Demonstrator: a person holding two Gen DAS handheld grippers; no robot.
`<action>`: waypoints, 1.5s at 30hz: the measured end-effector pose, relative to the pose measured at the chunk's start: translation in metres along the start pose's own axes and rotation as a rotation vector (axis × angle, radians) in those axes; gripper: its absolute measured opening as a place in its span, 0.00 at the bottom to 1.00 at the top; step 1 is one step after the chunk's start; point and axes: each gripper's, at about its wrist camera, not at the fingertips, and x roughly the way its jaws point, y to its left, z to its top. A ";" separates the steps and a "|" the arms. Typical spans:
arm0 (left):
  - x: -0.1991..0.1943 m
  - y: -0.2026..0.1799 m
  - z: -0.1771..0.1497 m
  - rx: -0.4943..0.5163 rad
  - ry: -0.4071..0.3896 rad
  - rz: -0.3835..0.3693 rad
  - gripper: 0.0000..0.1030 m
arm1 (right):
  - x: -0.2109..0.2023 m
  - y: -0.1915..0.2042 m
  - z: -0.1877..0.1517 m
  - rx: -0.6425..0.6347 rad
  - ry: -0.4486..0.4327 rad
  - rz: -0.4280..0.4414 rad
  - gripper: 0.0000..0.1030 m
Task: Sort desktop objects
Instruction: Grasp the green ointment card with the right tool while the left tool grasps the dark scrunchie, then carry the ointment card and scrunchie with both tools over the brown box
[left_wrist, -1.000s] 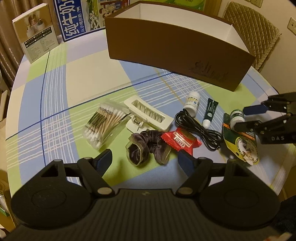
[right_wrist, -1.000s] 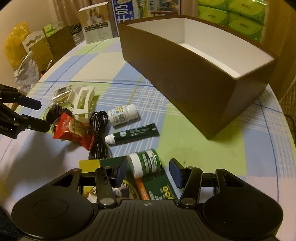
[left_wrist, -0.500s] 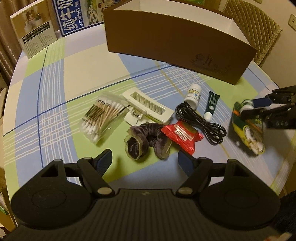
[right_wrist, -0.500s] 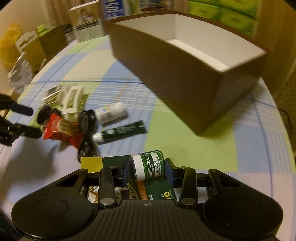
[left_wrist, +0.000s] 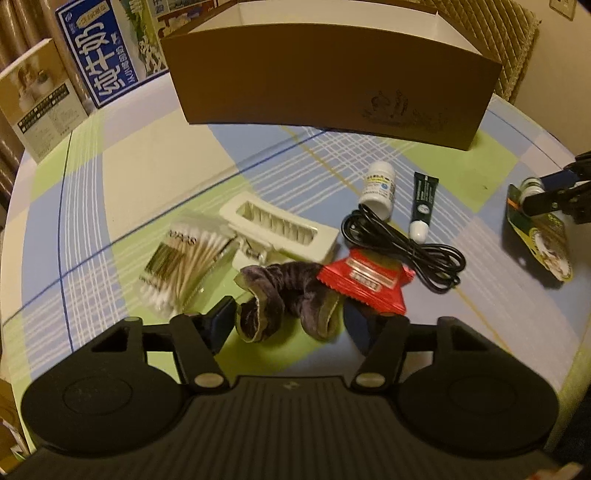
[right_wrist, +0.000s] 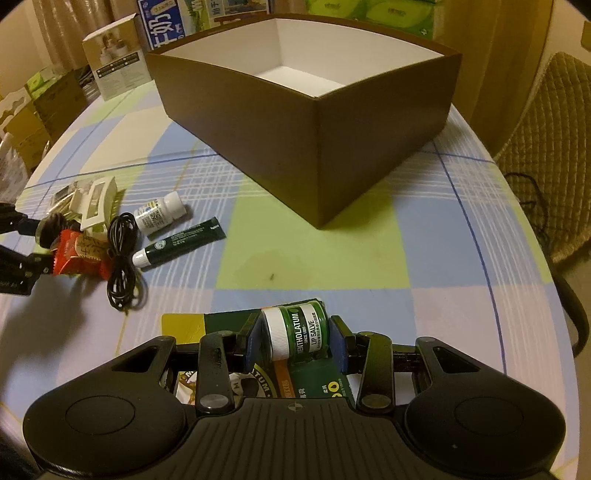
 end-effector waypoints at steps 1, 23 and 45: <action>0.001 0.000 0.000 0.007 -0.001 0.004 0.51 | -0.001 0.000 -0.001 0.002 -0.001 -0.002 0.35; -0.051 0.022 0.000 -0.047 -0.048 -0.023 0.18 | -0.025 0.010 0.012 -0.004 -0.037 0.045 0.35; -0.070 -0.002 0.105 0.024 -0.201 -0.100 0.18 | -0.076 0.029 0.080 -0.121 -0.200 0.131 0.35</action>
